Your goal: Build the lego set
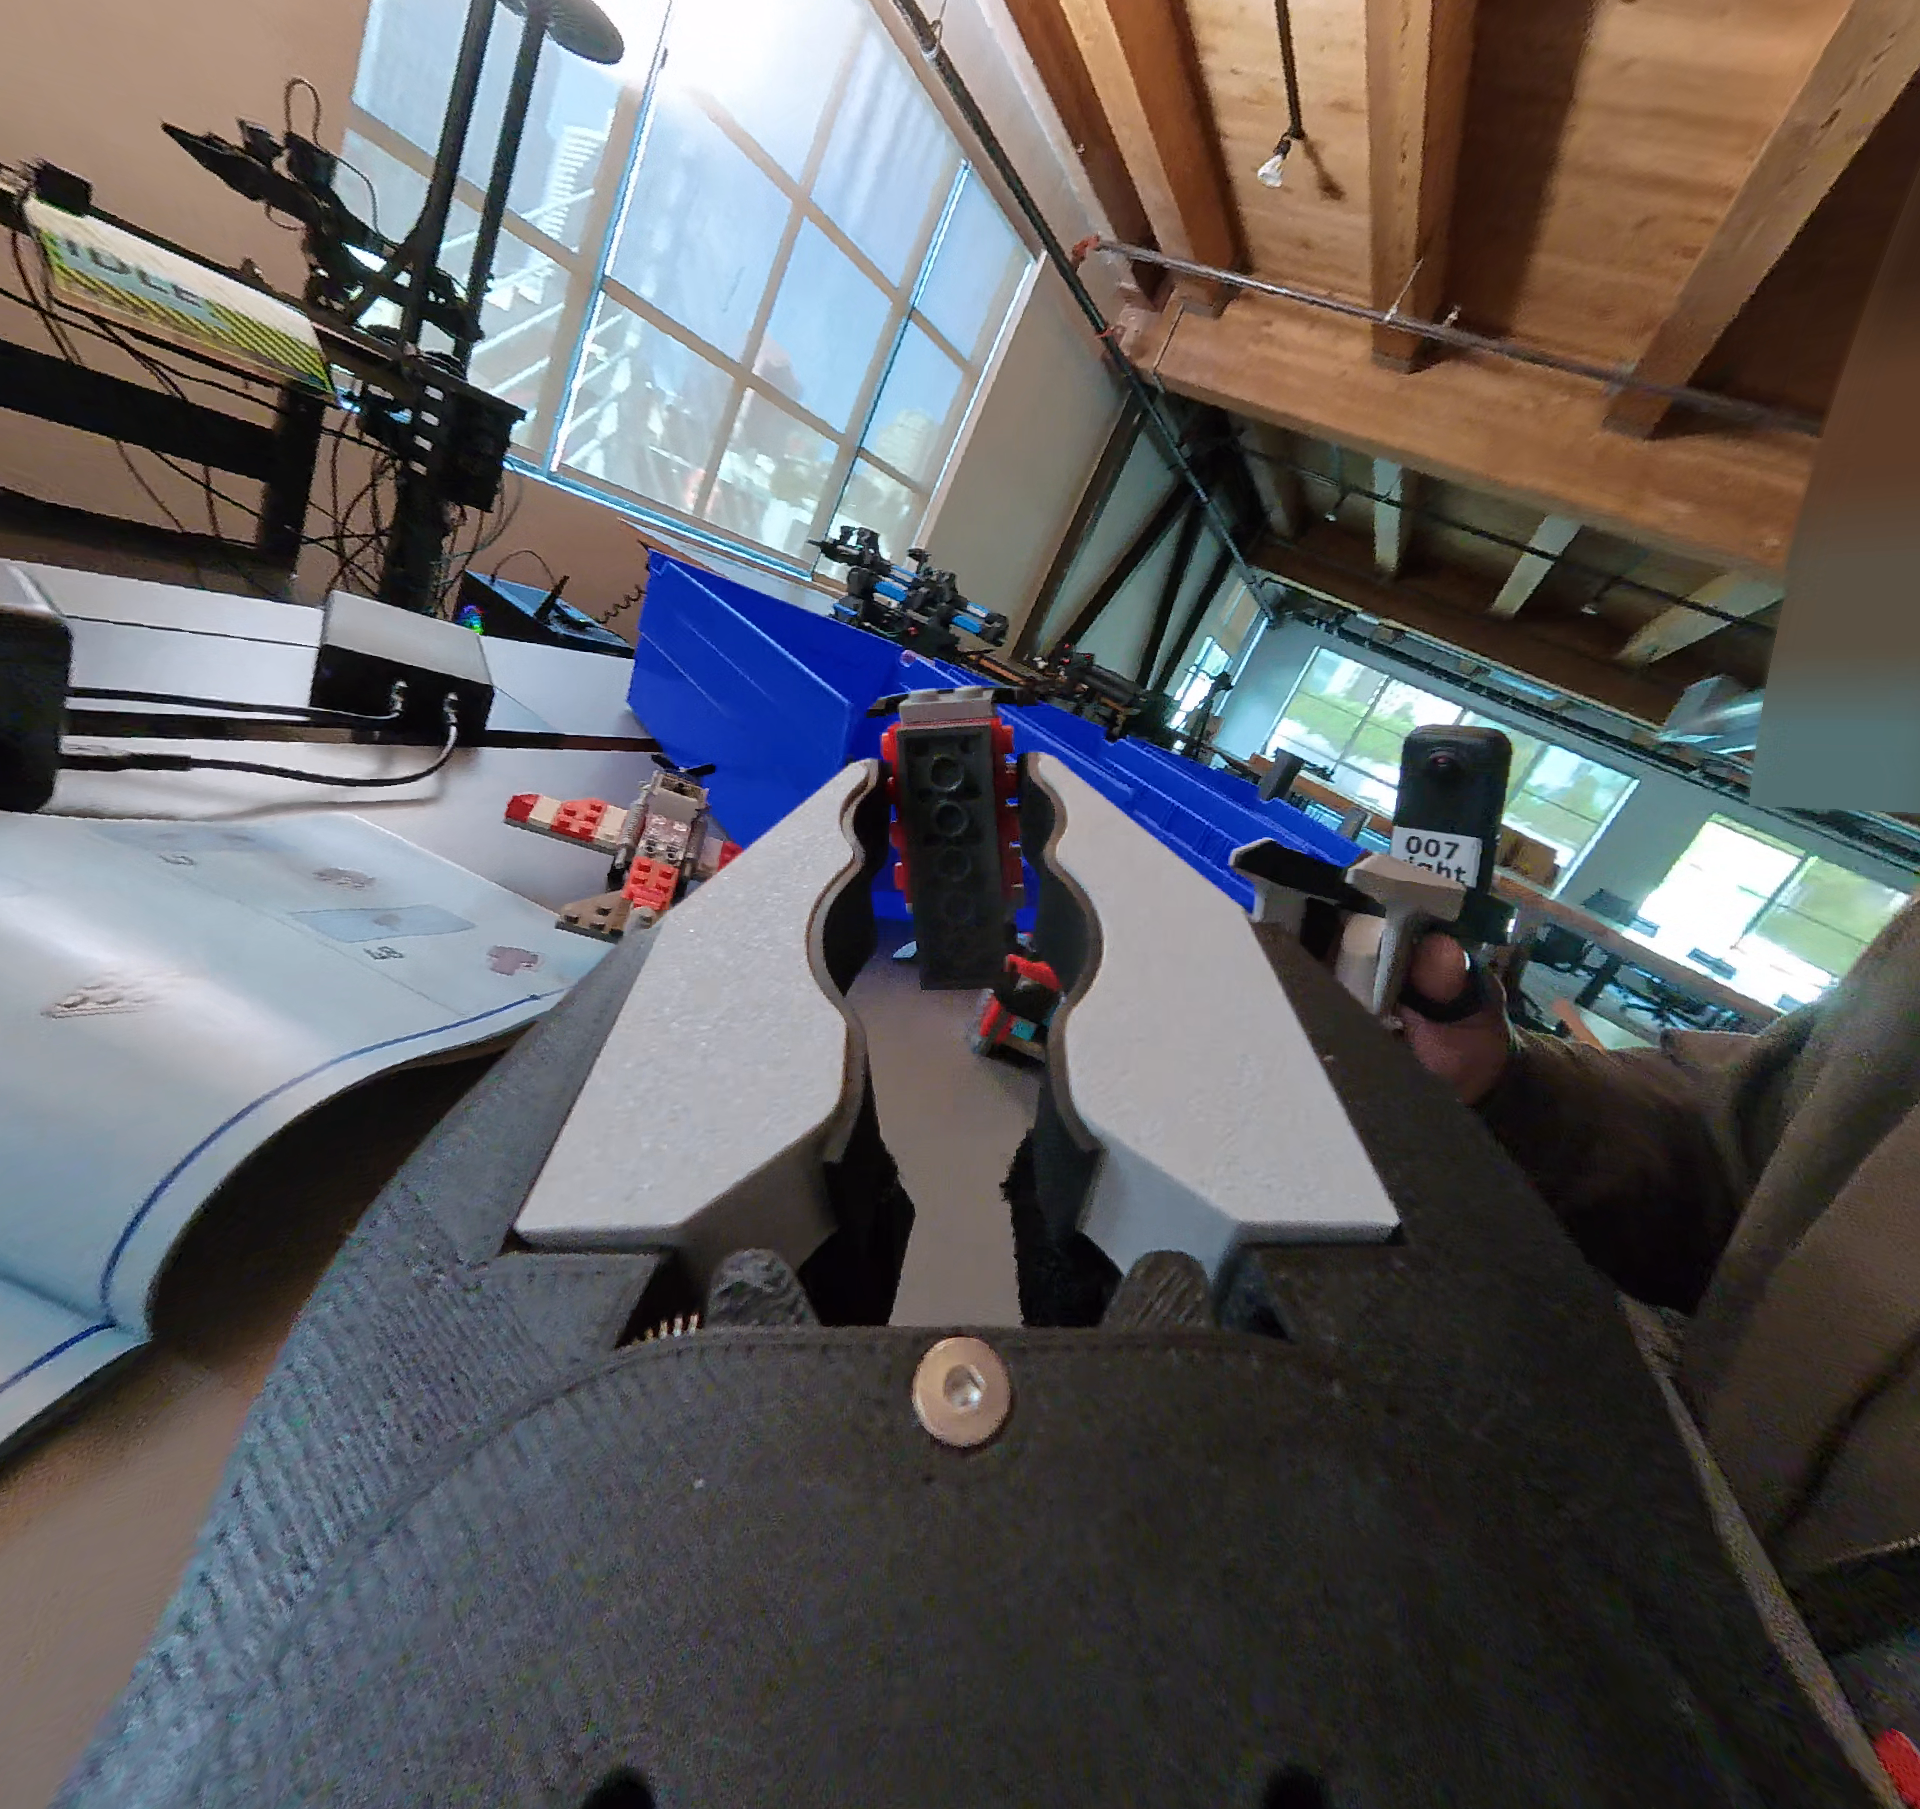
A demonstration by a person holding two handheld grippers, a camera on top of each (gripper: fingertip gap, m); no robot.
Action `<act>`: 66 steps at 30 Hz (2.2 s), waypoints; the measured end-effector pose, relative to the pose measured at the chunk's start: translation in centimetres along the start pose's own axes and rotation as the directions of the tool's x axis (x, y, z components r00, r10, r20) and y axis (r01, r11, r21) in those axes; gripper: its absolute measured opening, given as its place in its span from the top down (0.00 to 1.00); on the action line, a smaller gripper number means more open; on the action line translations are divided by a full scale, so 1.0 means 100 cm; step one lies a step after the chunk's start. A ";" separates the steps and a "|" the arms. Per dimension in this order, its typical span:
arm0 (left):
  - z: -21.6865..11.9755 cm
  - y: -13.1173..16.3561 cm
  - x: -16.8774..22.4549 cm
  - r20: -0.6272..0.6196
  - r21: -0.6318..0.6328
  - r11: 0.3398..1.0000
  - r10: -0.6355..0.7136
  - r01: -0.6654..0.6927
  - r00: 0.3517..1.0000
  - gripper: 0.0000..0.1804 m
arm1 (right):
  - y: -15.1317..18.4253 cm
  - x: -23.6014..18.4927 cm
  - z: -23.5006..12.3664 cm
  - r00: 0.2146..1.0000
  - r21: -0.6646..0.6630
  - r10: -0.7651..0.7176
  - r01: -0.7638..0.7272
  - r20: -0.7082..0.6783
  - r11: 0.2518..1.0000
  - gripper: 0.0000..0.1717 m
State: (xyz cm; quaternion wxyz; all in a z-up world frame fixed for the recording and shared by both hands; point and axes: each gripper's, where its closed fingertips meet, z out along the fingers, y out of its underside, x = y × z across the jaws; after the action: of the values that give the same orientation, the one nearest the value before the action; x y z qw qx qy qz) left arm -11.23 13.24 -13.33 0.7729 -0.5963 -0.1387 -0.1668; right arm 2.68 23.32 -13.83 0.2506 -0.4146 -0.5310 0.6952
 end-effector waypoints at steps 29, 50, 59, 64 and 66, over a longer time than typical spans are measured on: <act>0.022 0.016 -0.009 0.254 -0.031 0.992 0.125 -0.121 0.959 0.86 | 0.003 -0.008 -0.081 0.960 -0.092 0.032 -0.006 0.279 0.996 0.77; 0.027 0.018 -0.008 0.235 -0.029 0.994 0.111 -0.108 0.966 0.86 | 0.008 0.002 -0.079 0.965 -0.138 0.077 -0.043 0.249 0.989 0.77; 0.029 0.021 -0.008 0.240 -0.048 0.992 0.122 -0.114 0.963 0.86 | 0.007 0.000 -0.079 0.963 -0.137 0.076 -0.041 0.259 0.990 0.77; 0.030 0.023 -0.007 0.239 -0.065 0.990 0.138 -0.126 0.961 0.86 | 0.007 0.000 -0.080 0.962 -0.134 0.077 -0.043 0.261 0.990 0.77; 0.032 0.024 -0.006 0.239 -0.076 0.988 0.150 -0.136 0.959 0.86 | 0.004 0.001 -0.082 0.962 -0.116 0.077 -0.048 0.261 0.992 0.77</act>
State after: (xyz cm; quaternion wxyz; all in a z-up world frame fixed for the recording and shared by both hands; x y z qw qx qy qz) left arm -10.80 16.92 -14.92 0.7422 -0.6432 -0.1841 -0.0400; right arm 9.62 27.62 -14.99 0.1324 -0.3478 -0.5832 0.7221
